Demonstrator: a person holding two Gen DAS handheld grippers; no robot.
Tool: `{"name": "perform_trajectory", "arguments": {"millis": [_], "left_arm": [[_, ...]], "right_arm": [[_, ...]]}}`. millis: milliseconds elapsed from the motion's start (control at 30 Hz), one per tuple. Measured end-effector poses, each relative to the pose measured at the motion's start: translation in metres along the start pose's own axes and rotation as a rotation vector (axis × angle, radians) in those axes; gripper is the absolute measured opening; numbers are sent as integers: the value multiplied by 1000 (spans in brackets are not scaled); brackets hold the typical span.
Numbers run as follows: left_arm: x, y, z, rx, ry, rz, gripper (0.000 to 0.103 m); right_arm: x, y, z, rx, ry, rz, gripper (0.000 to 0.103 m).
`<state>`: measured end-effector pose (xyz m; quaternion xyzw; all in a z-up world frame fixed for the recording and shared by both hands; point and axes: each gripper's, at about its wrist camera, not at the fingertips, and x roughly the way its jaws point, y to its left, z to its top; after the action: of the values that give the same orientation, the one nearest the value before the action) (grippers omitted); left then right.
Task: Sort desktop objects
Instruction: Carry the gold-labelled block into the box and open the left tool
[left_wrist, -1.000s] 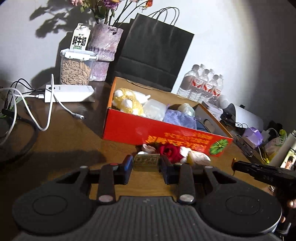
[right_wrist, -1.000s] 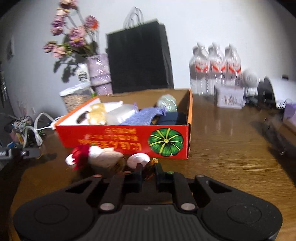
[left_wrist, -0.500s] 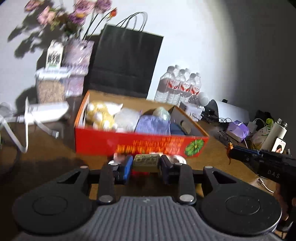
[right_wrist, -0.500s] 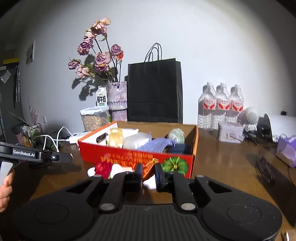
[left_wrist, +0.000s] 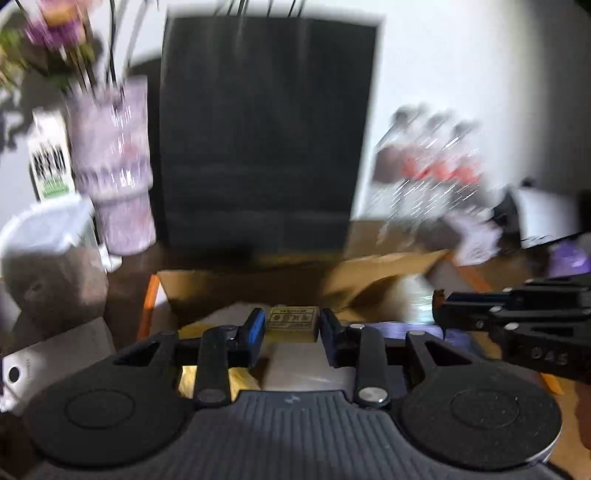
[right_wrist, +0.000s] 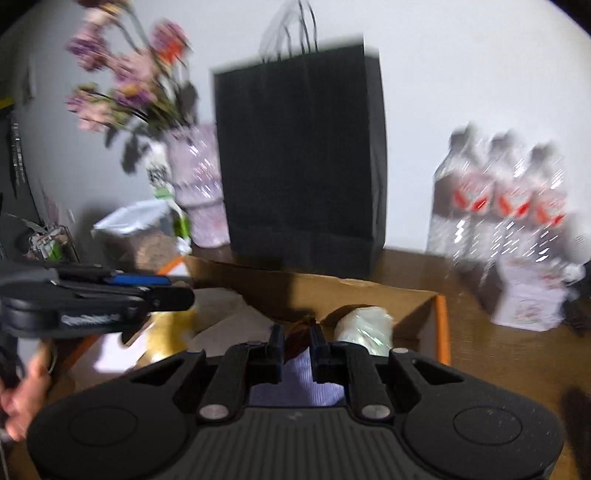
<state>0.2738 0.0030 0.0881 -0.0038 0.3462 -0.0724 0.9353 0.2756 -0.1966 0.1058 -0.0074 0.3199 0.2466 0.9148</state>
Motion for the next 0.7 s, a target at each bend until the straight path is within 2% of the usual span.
{"name": "perform_trajectory", "arguments": {"millis": [100,167,200,233,267,300,367,433,500,600,700], "left_arm": [[35,16,7,-35,106,36,34],[42,26,5,-53,133,21,36],[39,28,4,-56,124,9,44],[34,30,4,-53,115,6,51],[28,31,6,-50,95,10,64],[23,31,9,-48,75,17,72],[9,34,16,-58,41,22,73],[-4,36,20,-65,21,26,77],[-20,34,20,-67,-19,42,90],[-41,24,10,-38,-50,52,98],[-62,9,-11,11,-63,76,102]], "right_arm": [[43,-5,19,39,93,23,13],[65,-6,25,40,135,-17,17],[76,-6,27,44,168,-51,17],[80,-5,27,47,186,-62,23],[80,-6,27,50,188,-59,27],[77,-7,27,58,171,-48,29],[66,-11,27,81,136,-36,41],[52,-15,27,102,108,-46,41],[31,-13,23,96,84,-60,42],[2,-6,15,62,54,-89,48],[-28,11,-4,-7,24,-103,55]]}}
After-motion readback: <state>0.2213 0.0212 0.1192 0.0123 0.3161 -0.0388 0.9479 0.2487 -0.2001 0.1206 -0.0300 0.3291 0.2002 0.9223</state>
